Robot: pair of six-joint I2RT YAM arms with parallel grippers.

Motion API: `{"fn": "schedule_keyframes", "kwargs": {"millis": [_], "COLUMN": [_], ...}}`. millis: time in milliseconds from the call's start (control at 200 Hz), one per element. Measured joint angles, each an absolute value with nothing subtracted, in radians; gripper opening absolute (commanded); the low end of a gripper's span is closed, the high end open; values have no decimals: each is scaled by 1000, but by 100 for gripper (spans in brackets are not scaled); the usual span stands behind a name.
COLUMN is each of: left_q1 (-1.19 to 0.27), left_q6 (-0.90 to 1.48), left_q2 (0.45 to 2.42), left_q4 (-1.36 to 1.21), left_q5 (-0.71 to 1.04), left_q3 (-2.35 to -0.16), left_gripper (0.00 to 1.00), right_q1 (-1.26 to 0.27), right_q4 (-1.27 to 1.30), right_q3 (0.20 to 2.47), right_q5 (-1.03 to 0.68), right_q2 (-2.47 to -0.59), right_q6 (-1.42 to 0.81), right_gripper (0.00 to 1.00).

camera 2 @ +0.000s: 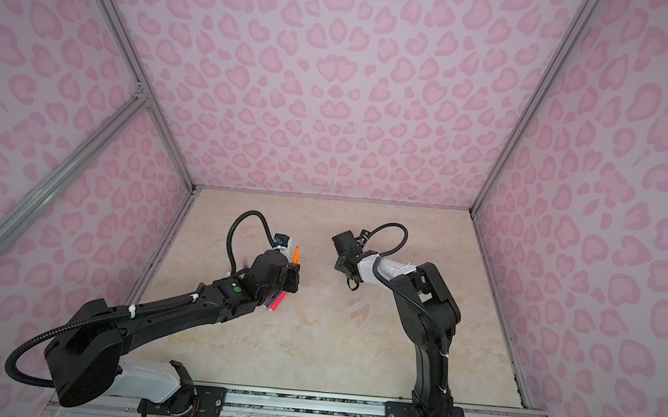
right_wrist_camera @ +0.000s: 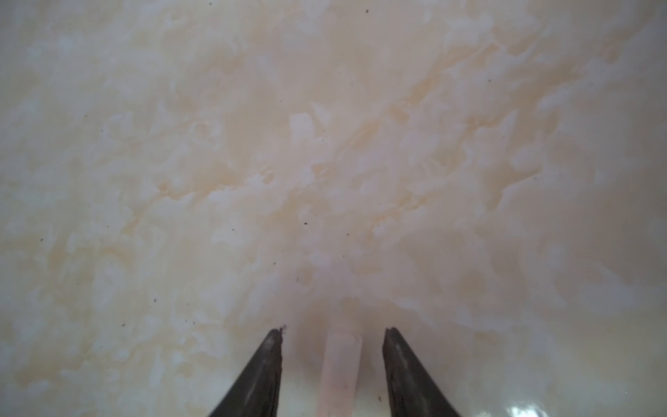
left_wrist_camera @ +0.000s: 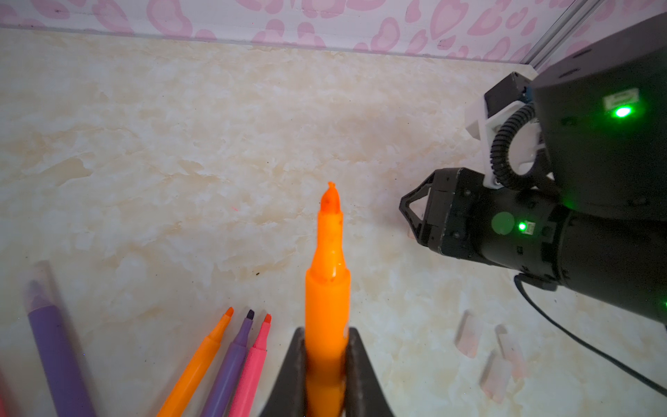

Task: Insert the pens into the pen caps
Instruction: 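Lower the open right gripper over a pink cap on the table, then close the right gripper around the pink cap while the left holds the marker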

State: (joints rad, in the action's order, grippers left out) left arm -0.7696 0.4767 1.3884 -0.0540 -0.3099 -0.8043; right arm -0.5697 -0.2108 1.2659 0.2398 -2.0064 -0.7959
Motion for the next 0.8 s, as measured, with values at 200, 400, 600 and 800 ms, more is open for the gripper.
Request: {"fn": "schedule_keyframes", "kwargs": {"millis": [200,400,600,800], "left_q1": [-770,-770,-770,-770], "left_q6": [477,481,486,487], "left_q2": [1388,1388,1387,1387], "left_q4": [-54,-54,-54,-54], "left_q5": [-309,-306,-306,-306], "left_q3": [-804,-804,-804,-804], "left_gripper": [3,3,3,3], "right_q1": [-572,-571,-571,-572], "right_q4": [-240,-256,-257,-250], "right_q3": [1277,1298,1298,1288], "right_q5": [262,277,285,287], "right_q2": [-2018,-2042,-2044,-2039], "right_q6": [-793,-792,-792,-793], "right_gripper": [44,34,29,34]}}
